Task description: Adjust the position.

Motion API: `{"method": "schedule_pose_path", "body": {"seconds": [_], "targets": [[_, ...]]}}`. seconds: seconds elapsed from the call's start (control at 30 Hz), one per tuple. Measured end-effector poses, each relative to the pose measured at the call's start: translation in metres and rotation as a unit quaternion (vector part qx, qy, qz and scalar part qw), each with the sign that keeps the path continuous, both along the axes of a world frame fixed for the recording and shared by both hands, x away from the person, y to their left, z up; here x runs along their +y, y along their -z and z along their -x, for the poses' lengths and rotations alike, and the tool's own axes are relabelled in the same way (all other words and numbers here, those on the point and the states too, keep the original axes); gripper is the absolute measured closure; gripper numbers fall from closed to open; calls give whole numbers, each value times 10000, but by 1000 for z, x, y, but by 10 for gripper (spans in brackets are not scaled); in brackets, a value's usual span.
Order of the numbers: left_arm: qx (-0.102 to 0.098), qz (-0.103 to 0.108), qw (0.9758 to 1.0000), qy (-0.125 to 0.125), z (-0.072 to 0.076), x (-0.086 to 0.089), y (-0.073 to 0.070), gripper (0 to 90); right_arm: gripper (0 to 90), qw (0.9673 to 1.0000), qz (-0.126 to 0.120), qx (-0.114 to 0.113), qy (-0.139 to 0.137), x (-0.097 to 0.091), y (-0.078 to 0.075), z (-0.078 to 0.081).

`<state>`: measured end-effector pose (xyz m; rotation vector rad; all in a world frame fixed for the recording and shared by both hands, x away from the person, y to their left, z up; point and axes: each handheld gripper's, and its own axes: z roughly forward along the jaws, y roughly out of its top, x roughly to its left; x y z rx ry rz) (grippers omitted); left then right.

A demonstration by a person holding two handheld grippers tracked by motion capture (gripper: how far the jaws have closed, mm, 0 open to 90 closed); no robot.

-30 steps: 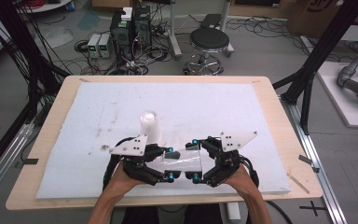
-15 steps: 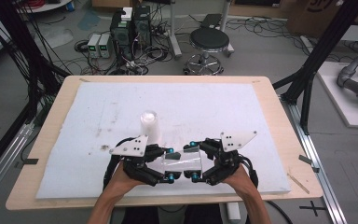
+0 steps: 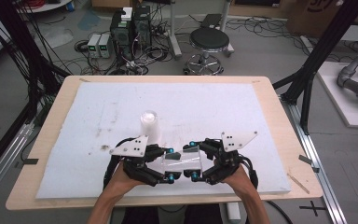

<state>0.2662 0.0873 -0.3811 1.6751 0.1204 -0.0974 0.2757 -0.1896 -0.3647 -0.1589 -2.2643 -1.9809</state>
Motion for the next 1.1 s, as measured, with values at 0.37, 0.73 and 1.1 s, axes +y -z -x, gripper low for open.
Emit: {"method": "schedule_pose_path", "body": {"seconds": [0.37,0.73,1.1], "targets": [[57,-234,9994,-247,0,-1,0,169,296,10000,6,6,-7,-1,0,0],[-48,-330,9989,-322,2,3,-3,143,298,10000,71,2,16,-3,-1,0],[-342,-873,9884,-1194,19,36,-7,127,298,9988,397,-25,283,-6,-7,-4]]}}
